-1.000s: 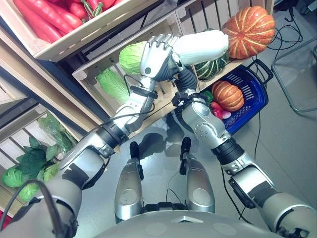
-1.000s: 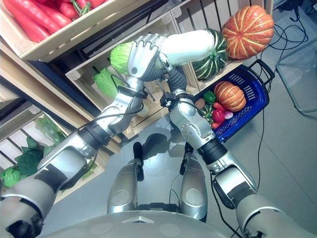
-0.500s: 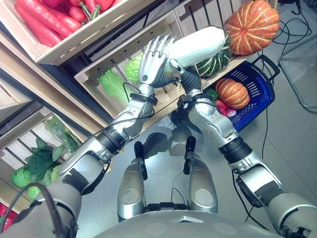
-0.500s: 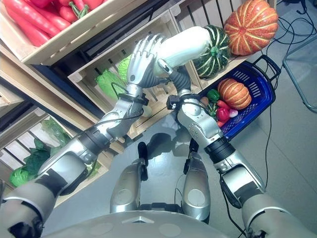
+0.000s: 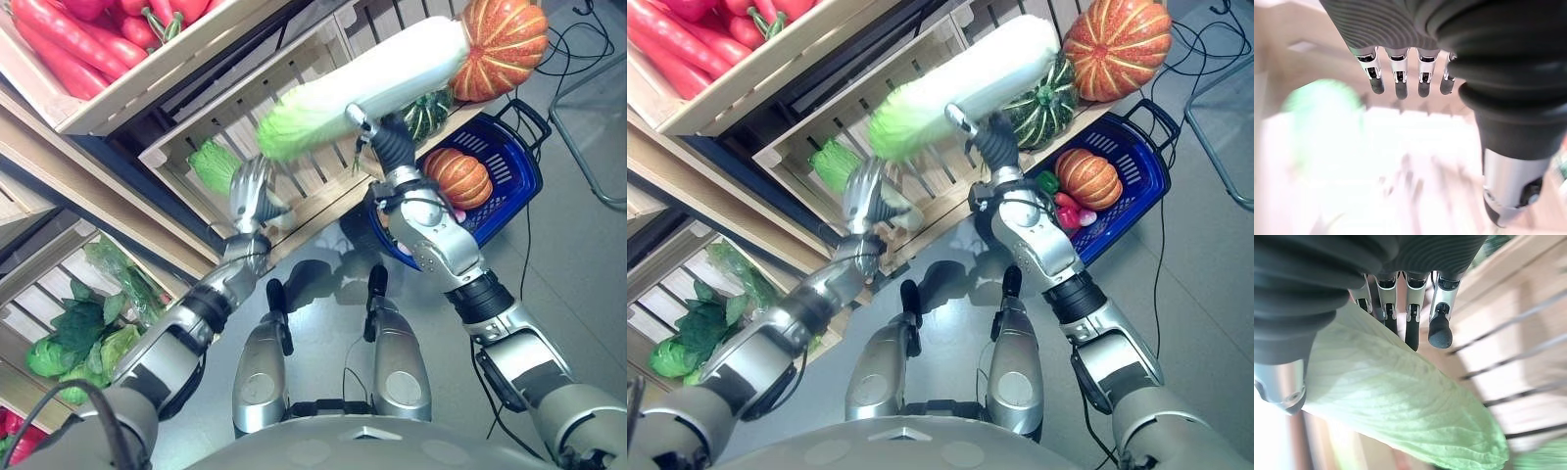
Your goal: Pick up fruits and vegetables into the basket
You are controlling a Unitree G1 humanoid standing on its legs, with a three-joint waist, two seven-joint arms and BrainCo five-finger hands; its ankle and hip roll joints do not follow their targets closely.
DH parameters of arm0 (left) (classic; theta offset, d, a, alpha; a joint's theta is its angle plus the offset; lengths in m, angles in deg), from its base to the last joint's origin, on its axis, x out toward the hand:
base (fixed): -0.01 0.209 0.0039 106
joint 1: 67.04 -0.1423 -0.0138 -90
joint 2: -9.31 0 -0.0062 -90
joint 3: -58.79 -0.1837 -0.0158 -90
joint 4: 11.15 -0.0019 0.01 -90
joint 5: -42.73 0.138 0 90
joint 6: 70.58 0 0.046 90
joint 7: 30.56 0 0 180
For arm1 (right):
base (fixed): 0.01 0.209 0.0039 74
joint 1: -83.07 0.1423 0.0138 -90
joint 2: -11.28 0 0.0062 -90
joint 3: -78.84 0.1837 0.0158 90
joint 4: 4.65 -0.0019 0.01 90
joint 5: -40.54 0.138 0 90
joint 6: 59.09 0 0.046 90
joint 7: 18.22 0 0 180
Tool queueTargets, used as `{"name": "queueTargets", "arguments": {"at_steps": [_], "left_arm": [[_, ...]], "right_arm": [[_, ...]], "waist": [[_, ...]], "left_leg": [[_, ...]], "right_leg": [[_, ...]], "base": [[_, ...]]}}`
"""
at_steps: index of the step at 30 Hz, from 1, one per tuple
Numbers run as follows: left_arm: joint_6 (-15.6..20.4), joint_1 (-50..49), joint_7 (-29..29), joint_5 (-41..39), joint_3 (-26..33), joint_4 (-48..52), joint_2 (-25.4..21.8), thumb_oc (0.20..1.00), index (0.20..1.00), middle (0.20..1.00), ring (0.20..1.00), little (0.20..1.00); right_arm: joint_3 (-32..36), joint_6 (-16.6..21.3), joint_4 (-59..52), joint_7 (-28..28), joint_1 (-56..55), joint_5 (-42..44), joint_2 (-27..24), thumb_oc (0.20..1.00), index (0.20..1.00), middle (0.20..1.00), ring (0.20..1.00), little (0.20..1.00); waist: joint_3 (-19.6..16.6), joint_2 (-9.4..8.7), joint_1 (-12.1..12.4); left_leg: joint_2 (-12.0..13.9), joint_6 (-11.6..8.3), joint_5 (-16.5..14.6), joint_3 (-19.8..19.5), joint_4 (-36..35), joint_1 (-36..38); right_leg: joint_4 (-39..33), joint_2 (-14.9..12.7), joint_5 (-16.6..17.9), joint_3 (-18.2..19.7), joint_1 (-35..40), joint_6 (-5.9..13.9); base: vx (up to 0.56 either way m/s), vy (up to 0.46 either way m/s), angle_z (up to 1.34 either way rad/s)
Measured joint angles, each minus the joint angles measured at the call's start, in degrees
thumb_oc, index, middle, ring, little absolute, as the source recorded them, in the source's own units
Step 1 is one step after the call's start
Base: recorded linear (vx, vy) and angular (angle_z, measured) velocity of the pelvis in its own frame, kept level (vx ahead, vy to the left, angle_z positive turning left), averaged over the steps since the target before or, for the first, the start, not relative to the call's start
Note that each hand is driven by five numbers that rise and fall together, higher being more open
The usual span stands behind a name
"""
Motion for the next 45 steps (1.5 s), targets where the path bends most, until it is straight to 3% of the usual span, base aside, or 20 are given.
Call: {"name": "queueTargets", "arguments": {"at_steps": [6,14,26,30,36,45], "left_arm": [[4.8,-3.0,0.0,-1.1,0.8,-1.3,-0.2,1.000,1.000,1.000,1.000,1.000],[9.6,-5.4,1.2,-1.1,2.4,-1.9,-2.0,1.000,1.000,1.000,1.000,1.000],[17.4,-10.9,2.3,-4.3,3.0,2.1,-7.8,1.000,1.000,1.000,1.000,1.000],[18.2,-11.3,2.6,-5.7,3.4,5.5,-8.8,1.000,1.000,1.000,1.000,1.000],[18.2,-11.2,2.1,-6.1,3.4,9.3,-11.2,1.000,1.000,1.000,1.000,1.000],[18.4,-9.0,-1.1,-8.3,3.5,19.8,-17.3,1.000,1.000,1.000,1.000,1.000]], "right_arm": [[1.6,1.2,-0.6,-1.2,0.7,-2.0,-1.4,0.200,0.200,0.200,0.200,0.200],[5.9,3.2,-0.5,-0.4,-2.7,-6.0,-8.2,0.200,0.200,0.200,0.200,0.200],[15.4,7.1,3.4,9.9,-11.5,-9.4,-13.6,0.200,0.200,0.200,0.200,0.200],[19.2,7.0,4.9,14.6,-12.2,-9.4,-14.7,0.200,0.200,0.200,0.200,0.200],[21.2,6.1,6.4,18.1,-12.0,-9.3,-16.8,0.200,0.200,0.200,0.200,0.200],[21.8,-2.0,16.4,21.4,-3.6,-8.6,-20.0,0.200,0.200,0.200,0.200,0.200]], "waist": [[0.4,0.48,0.1],[4.8,1.09,-0.3],[5.9,1.25,-1.4],[6.5,2.28,-1.7],[6.9,3.44,-1.9],[7.2,4.78,-1.0]], "left_leg": [[0.0,0.11,0.1,0.1,0.0,-1.2],[0.1,0.05,0.2,0.9,0.0,-2.3],[-0.1,0.08,0.7,1.5,0.2,-8.2],[-0.6,0.20,1.3,1.8,0.3,-11.7],[-0.8,0.20,1.8,2.5,0.6,-15.4],[-1.7,0.13,1.8,2.4,4.7,-22.8]], "right_leg": [[0.2,-0.1,0.0,0.0,-1.3,0.02],[1.2,0.0,0.0,0.1,-3.2,0.02],[3.9,-0.6,-0.3,0.5,-11.0,-0.26],[5.8,-1.0,-0.5,1.4,-15.7,-0.50],[8.0,-1.3,-0.9,2.4,-20.9,-0.84],[16.6,-2.9,-3.9,4.0,-30.8,-1.56]], "base": [[-0.03,0.000,0.01],[-0.04,-0.024,-0.03],[-0.03,-0.037,-0.04],[-0.01,-0.023,-0.04],[0.00,-0.033,-0.04],[0.02,-0.026,0.06]]}}
